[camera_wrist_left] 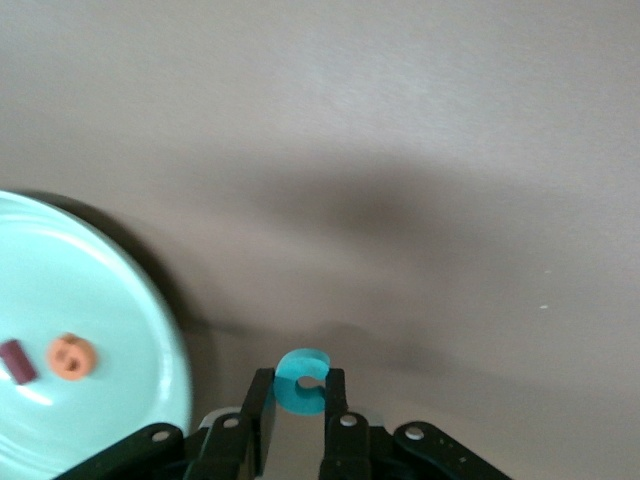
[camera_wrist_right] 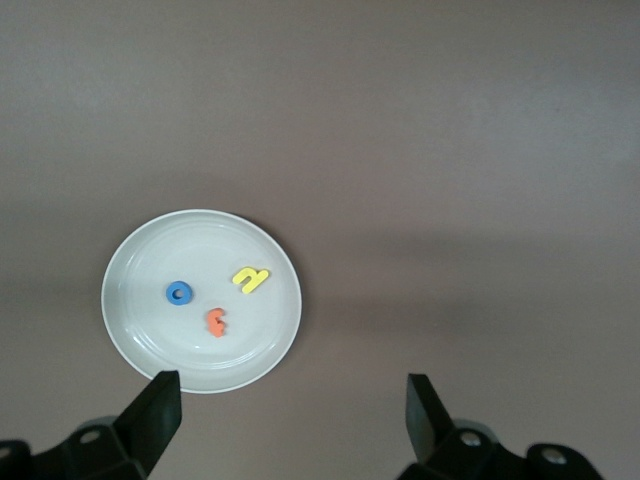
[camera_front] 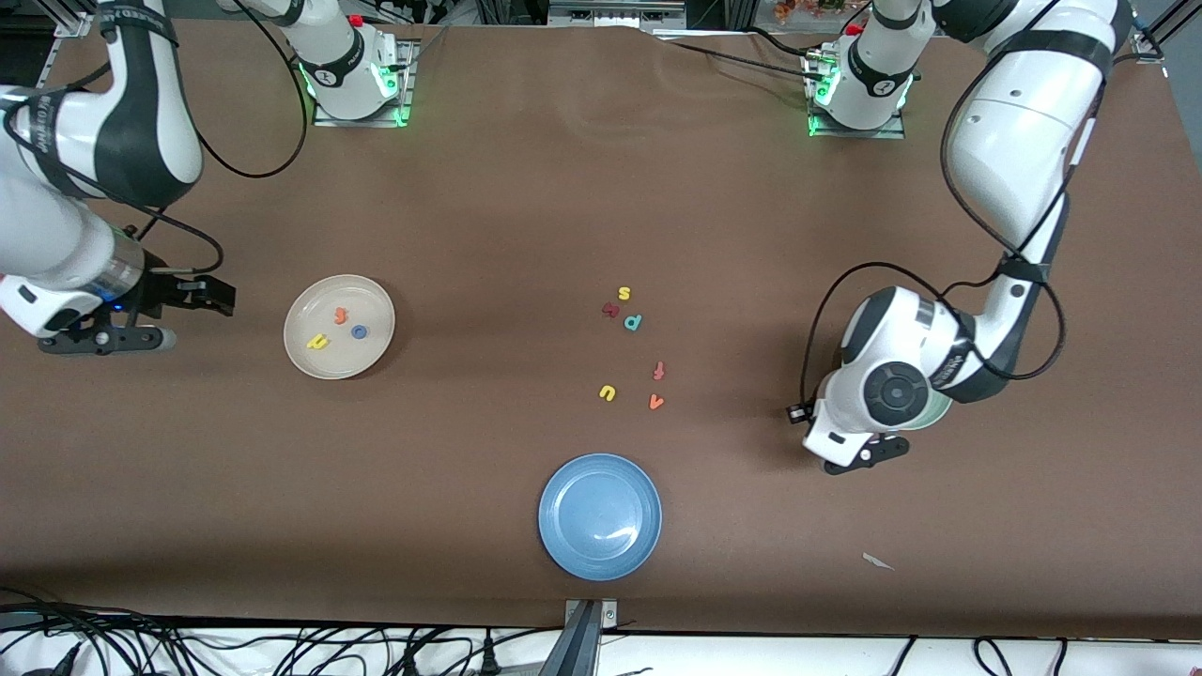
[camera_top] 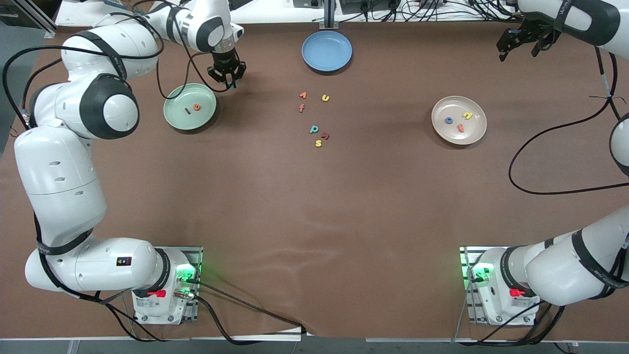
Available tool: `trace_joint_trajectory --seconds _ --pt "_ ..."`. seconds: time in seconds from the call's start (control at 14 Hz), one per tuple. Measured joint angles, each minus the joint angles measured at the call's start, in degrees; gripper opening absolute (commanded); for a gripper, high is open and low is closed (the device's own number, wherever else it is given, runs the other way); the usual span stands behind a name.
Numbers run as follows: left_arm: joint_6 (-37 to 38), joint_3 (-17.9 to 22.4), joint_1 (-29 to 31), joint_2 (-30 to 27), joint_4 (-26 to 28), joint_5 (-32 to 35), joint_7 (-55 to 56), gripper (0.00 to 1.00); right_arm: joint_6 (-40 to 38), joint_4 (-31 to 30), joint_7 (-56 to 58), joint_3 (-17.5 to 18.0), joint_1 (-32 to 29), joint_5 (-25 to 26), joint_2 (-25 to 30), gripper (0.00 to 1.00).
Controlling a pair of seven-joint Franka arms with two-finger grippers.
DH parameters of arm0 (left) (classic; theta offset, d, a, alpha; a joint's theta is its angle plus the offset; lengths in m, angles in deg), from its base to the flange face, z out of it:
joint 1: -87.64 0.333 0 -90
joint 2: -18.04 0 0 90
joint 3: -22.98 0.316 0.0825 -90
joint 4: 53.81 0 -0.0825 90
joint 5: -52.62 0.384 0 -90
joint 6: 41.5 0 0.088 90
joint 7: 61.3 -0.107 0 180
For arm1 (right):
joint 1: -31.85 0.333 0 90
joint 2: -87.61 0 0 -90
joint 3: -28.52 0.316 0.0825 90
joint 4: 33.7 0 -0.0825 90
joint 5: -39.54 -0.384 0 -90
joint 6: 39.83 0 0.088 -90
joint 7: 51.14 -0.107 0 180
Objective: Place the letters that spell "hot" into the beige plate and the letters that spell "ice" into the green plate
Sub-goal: 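Retract the right gripper while the left gripper carries the c to the green plate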
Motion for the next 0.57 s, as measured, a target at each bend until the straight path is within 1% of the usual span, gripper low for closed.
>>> trace_joint_trajectory --seconds 0.29,0.57 --pt "0.49 -0.01 4.73 -3.73 4.48 0.0 -10.34 0.17 -2.94 1.16 -0.03 -0.49 0.01 -0.03 2.04 0.99" --pt "0.27 -0.08 9.12 -6.53 8.7 0.0 -18.6 0.17 -6.03 3.57 -2.69 -0.49 0.05 -0.98 2.23 0.99"
